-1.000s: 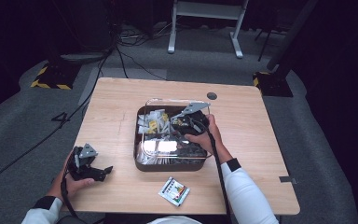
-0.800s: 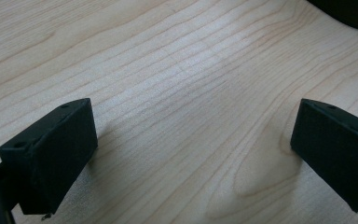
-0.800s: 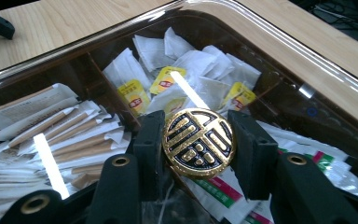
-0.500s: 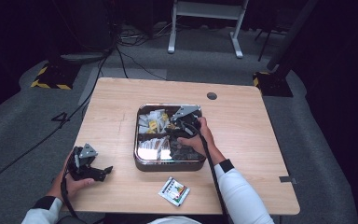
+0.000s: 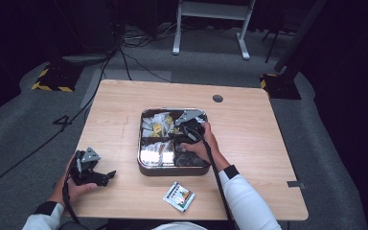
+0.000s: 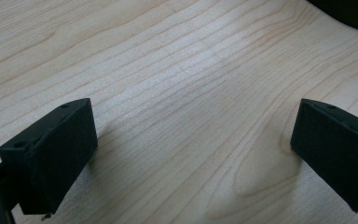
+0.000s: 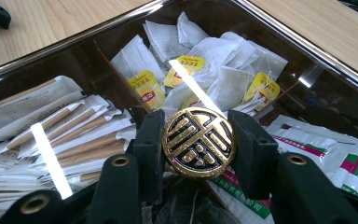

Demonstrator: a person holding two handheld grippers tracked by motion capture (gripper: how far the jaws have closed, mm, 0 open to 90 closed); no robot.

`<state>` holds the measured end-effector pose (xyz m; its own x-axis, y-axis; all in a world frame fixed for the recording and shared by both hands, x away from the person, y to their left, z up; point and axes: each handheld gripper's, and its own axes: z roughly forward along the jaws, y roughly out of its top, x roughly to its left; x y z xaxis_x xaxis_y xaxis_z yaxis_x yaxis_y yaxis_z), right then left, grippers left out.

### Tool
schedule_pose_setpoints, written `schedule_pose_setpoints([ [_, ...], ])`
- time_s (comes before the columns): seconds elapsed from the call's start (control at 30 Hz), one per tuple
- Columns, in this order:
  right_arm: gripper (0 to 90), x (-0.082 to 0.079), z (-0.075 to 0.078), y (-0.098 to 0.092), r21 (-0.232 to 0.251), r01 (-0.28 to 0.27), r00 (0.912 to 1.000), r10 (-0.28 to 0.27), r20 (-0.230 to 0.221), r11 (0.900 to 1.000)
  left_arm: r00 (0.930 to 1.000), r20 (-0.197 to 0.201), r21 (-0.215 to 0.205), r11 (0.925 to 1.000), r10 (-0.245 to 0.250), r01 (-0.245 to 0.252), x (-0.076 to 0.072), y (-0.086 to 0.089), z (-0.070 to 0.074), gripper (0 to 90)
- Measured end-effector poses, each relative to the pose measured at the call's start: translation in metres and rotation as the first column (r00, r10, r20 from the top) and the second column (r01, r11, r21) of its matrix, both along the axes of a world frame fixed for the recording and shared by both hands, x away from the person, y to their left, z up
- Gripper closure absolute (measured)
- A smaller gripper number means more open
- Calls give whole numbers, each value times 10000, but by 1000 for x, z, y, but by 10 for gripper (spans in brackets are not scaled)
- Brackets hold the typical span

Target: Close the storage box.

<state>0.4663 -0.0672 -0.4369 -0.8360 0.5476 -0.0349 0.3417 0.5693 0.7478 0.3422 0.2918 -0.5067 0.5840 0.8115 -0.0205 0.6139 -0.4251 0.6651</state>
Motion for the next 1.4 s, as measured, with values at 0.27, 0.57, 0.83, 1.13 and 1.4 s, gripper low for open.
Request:
schedule_pose_setpoints([
  [0.27,586,-4,-3,1,-145,50,9999,-48,116,9999,10000,4,1,10000,2,-2,0,0,0,6],
  [0.57,561,-2,-5,0,75,-128,9999,128,32,9999,10000,-5,4,10000,4,-4,0,0,0,6],
  [0.83,456,-3,-2,1,37,-387,9991,386,145,9992,10000,8,12,10000,7,-7,0,0,0,7],
  [1.13,230,-3,-1,2,-60,-341,9991,343,239,9994,10000,8,11,10000,10,-10,0,0,0,7],
  [1.4,175,-3,-1,1,-138,-349,9990,353,270,9993,10000,8,11,10000,13,-13,0,0,0,7],
])
